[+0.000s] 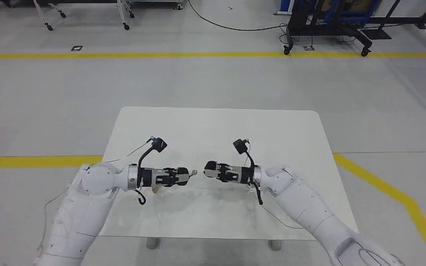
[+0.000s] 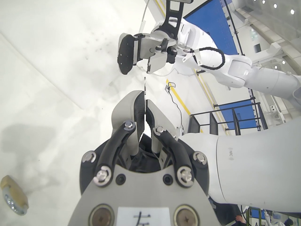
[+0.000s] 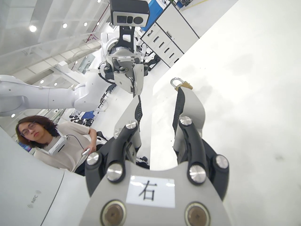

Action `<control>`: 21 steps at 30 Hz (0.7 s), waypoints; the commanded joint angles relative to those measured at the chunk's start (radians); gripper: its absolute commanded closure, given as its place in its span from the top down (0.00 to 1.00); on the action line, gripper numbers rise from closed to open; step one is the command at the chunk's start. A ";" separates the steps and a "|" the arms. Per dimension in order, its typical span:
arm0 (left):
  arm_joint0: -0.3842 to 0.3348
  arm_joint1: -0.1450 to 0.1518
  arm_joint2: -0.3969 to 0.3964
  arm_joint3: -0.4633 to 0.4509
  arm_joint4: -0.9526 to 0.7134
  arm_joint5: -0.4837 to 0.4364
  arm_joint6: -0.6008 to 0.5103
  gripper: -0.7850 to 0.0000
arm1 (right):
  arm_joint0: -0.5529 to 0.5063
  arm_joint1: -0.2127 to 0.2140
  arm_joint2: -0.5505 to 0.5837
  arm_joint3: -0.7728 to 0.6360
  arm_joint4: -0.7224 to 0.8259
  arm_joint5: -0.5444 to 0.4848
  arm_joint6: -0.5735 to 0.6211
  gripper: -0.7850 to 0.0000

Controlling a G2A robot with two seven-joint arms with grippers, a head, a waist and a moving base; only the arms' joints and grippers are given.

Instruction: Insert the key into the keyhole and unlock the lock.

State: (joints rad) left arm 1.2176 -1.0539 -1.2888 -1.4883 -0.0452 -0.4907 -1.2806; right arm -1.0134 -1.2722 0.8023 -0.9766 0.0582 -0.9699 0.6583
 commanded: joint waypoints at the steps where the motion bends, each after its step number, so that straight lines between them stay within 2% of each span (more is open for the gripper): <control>1: -0.002 0.003 0.005 -0.002 0.024 -0.003 -0.004 0.00 | -0.004 0.002 -0.006 -0.017 0.014 0.004 0.031 0.40; 16: -0.012 0.014 0.074 -0.011 0.069 -0.017 -0.017 0.00 | 0.017 -0.007 -0.055 -0.035 0.024 0.053 0.097 0.35; 21: -0.018 0.018 0.082 -0.007 0.073 -0.015 0.000 0.00 | 0.023 -0.009 -0.063 -0.025 0.033 0.057 0.102 0.28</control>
State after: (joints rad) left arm 1.2002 -1.0370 -1.2083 -1.4955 0.0248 -0.5060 -1.2849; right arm -0.9910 -1.2814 0.7405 -1.0031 0.0892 -0.9130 0.7598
